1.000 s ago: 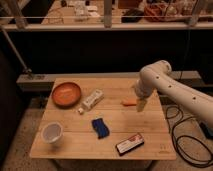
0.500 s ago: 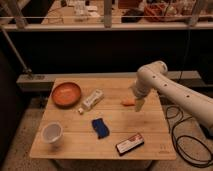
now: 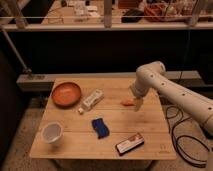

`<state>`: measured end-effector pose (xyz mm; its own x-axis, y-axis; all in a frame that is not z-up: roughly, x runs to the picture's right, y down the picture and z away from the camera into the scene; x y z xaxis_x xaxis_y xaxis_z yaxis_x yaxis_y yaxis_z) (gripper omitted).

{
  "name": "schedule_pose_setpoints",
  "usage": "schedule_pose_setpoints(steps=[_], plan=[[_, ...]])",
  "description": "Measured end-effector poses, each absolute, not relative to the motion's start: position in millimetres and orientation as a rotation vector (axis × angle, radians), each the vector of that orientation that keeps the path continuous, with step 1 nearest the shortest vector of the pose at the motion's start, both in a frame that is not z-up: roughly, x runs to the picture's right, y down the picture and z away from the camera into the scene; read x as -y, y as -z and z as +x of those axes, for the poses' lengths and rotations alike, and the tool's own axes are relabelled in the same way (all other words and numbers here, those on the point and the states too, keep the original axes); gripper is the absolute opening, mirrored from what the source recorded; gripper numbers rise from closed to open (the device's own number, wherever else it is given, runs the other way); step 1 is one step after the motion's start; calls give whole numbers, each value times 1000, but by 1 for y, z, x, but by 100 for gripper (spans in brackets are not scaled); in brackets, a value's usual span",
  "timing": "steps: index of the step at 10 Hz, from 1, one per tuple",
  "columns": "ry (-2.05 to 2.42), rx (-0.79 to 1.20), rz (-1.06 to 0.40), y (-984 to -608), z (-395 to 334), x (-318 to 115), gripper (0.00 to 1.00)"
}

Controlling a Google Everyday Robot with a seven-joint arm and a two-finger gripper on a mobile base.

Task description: Place the pepper on the white sponge

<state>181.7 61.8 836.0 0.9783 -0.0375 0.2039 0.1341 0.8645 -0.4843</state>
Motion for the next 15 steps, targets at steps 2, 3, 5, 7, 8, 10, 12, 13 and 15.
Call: schedule_pose_setpoints(steps=[2, 3, 5, 7, 8, 10, 12, 13, 15], plan=[[88, 196, -531, -846, 181, -66, 80], [88, 199, -535, -851, 179, -66, 80], [80, 202, -547, -857, 181, -67, 80], [80, 209, -562, -870, 179, -72, 80], [78, 212, -568, -876, 179, -75, 80], [72, 214, -576, -880, 181, -76, 80], [75, 221, -583, -888, 182, -80, 80], [75, 225, -586, -893, 181, -82, 80], [72, 229, -594, -901, 182, -87, 80]])
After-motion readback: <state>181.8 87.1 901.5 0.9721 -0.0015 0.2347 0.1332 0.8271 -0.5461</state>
